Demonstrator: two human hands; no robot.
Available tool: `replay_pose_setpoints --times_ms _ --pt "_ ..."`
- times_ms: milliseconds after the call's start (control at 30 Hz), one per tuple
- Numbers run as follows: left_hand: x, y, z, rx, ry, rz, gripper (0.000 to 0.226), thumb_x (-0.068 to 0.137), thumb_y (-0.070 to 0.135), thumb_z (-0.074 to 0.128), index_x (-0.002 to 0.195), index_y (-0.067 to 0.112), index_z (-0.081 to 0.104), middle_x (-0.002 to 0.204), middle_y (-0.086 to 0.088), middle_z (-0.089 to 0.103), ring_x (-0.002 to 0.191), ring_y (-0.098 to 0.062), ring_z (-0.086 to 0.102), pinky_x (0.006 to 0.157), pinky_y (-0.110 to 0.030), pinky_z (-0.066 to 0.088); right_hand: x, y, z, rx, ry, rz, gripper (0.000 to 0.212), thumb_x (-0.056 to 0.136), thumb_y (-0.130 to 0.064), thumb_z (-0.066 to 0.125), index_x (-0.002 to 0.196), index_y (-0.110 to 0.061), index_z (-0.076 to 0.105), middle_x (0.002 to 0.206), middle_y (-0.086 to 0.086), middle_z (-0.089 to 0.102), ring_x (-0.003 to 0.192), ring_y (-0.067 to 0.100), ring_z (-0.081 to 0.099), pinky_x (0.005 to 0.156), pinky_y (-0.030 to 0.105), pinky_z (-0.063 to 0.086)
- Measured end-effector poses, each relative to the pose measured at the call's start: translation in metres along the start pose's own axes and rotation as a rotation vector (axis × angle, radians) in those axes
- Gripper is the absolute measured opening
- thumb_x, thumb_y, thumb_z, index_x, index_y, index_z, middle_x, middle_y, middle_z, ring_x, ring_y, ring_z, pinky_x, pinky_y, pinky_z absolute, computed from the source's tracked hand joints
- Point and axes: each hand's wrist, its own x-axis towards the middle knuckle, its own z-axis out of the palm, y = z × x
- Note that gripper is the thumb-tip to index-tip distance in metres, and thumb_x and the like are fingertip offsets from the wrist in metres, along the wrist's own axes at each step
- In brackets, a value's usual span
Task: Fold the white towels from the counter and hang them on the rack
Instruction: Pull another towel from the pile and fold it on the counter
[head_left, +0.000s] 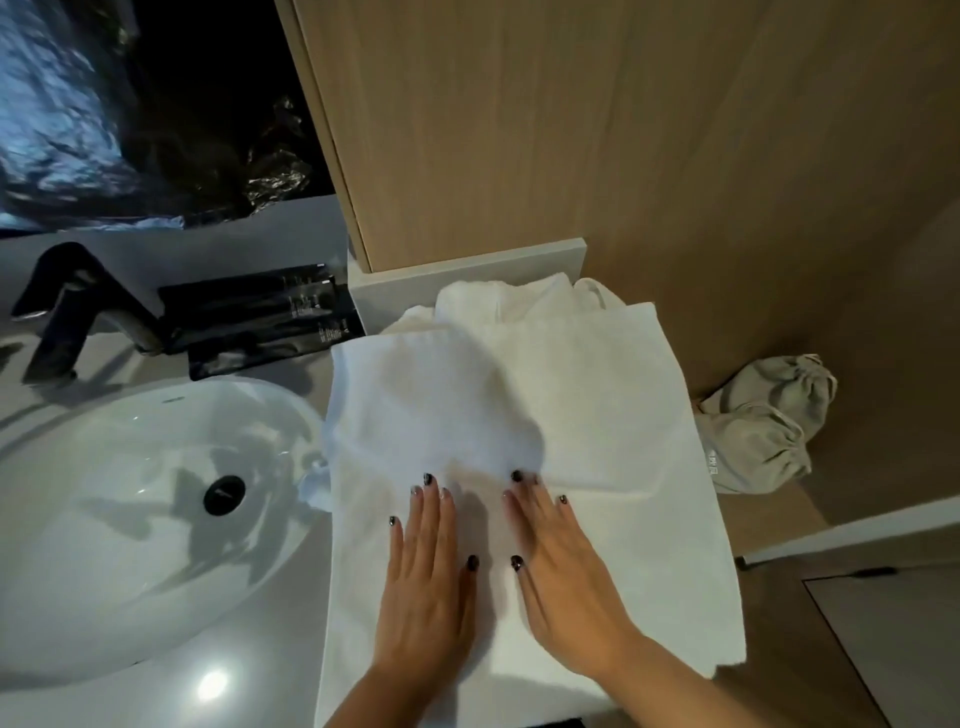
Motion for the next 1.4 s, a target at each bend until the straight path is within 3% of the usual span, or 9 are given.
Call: replay_pose_setpoints --times_ms 367,667,767,833,933,1033,1133,1233,1400 --pt "-0.045 -0.045 -0.022 0.26 -0.217 -0.056 0.066 0.102 0.051 0.018 0.158 0.016 0.007 0.166 -0.006 0.003 0.153 -0.023 -0.001 0.119 -0.048 0.007 -0.012 -0.046 0.018 -0.139 -0.209 -0.033 0.065 0.1 -0.048 0.031 0.15 -0.007 0.033 0.16 0.01 0.024 0.149 0.026 0.017 0.114 0.045 0.016" --pt "-0.058 -0.066 -0.037 0.244 -0.274 -0.03 0.07 0.098 0.057 0.0 0.156 0.019 -0.009 0.163 -0.004 -0.017 0.149 -0.017 -0.022 0.121 -0.037 -0.013 -0.059 0.008 -0.001 -0.19 -0.252 0.161 0.077 0.099 -0.062 0.009 0.157 -0.012 0.006 0.165 0.003 0.001 0.151 0.016 -0.007 0.12 0.044 0.004" --pt "-0.058 -0.067 -0.039 0.244 -0.283 -0.033 0.074 0.095 0.057 0.0 0.157 0.017 -0.006 0.164 -0.006 -0.015 0.15 -0.02 -0.02 0.121 -0.036 -0.014 -0.072 0.027 -0.011 -0.182 -0.26 0.219 0.078 0.092 -0.065 -0.009 0.154 -0.017 -0.009 0.162 -0.001 -0.013 0.149 0.013 -0.017 0.122 0.044 -0.003" --pt "-0.055 -0.063 -0.039 0.263 -0.296 -0.055 0.077 0.092 0.053 0.002 0.158 0.013 0.0 0.164 -0.012 -0.009 0.151 -0.025 -0.011 0.123 -0.042 -0.006 -0.08 0.028 -0.014 -0.133 -0.227 0.299 0.075 0.094 -0.061 -0.003 0.154 -0.017 -0.012 0.161 -0.003 -0.019 0.149 0.015 -0.019 0.122 0.043 -0.007" --pt "-0.057 -0.041 -0.039 0.23 -0.216 0.046 0.066 0.095 0.034 0.027 0.152 0.001 0.029 0.159 -0.023 0.021 0.149 -0.037 0.019 0.118 -0.057 0.022 -0.102 0.009 -0.012 0.283 0.162 0.623 0.065 0.103 -0.043 0.03 0.156 -0.013 0.008 0.164 0.001 0.001 0.151 0.019 -0.004 0.123 0.042 0.002" --pt "-0.068 -0.028 -0.026 0.185 -0.186 0.183 0.06 0.098 0.032 0.037 0.154 0.011 0.029 0.161 -0.016 0.02 0.151 -0.032 0.014 0.119 -0.057 0.02 -0.13 -0.011 -0.008 0.745 0.614 1.168 0.054 0.1 -0.017 0.05 0.151 -0.015 0.03 0.159 0.004 0.025 0.145 0.022 0.026 0.118 0.037 0.024" --pt "-0.071 -0.031 -0.018 0.238 -0.199 0.129 0.062 0.1 0.046 0.026 0.157 0.023 0.016 0.165 -0.006 0.008 0.152 -0.024 0.003 0.122 -0.05 0.009 -0.156 -0.022 0.007 0.842 0.638 1.437 0.04 0.096 -0.001 0.051 0.133 -0.014 0.051 0.137 0.006 0.051 0.123 0.022 0.052 0.103 0.031 0.041" --pt "-0.07 -0.032 -0.018 0.259 -0.207 0.123 0.064 0.1 0.051 0.02 0.158 0.026 0.011 0.165 -0.003 0.003 0.152 -0.023 -0.001 0.123 -0.049 0.006 -0.165 -0.03 0.014 0.994 0.602 1.403 0.03 0.096 -0.003 0.056 0.119 -0.021 0.055 0.113 -0.001 0.063 0.104 0.019 0.062 0.095 0.034 0.051" --pt "-0.068 -0.031 -0.019 0.295 -0.254 0.098 0.067 0.098 0.056 0.008 0.158 0.028 0.003 0.165 -0.002 -0.005 0.152 -0.024 -0.004 0.123 -0.05 0.009 -0.155 -0.024 0.001 1.149 0.583 1.343 0.027 0.097 -0.013 0.058 0.123 -0.02 0.054 0.105 -0.002 0.063 0.088 0.017 0.065 0.073 0.029 0.054"
